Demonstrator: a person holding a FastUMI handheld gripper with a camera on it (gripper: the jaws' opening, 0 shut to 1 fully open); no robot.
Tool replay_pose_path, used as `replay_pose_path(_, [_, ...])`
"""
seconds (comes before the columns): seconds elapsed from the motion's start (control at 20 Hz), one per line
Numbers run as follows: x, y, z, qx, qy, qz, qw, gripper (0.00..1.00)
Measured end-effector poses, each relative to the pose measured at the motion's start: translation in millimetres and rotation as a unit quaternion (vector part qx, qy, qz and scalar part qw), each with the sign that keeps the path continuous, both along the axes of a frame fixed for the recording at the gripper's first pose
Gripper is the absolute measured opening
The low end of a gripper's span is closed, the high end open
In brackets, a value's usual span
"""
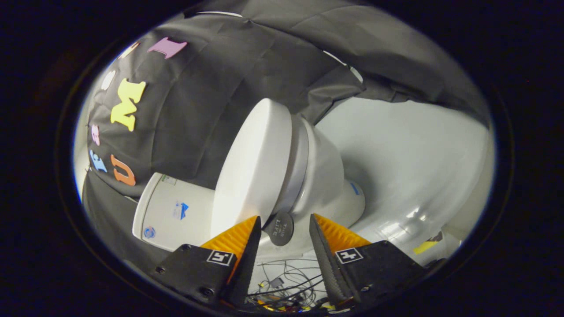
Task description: Open the toilet lid.
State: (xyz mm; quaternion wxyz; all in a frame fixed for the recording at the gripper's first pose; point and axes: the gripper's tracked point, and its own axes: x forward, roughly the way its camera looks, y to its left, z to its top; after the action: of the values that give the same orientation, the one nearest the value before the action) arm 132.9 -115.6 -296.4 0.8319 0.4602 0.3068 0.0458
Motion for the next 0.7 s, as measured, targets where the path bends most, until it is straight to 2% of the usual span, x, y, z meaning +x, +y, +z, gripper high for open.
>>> replay_pose_path(0.35, [7,10,-4,0.062,0.009,0.009,0.998,0.52])
replay_pose_path(0.6, [7,12,0,0.096,0.014,0.003,0.995,0.2])
replay_pose_path(0.65, [8,10,5,0.108,0.013,-0.001,0.994,0.17])
replay_pose_path(0.7, [8,10,6,0.116,0.014,-0.004,0.993,0.11])
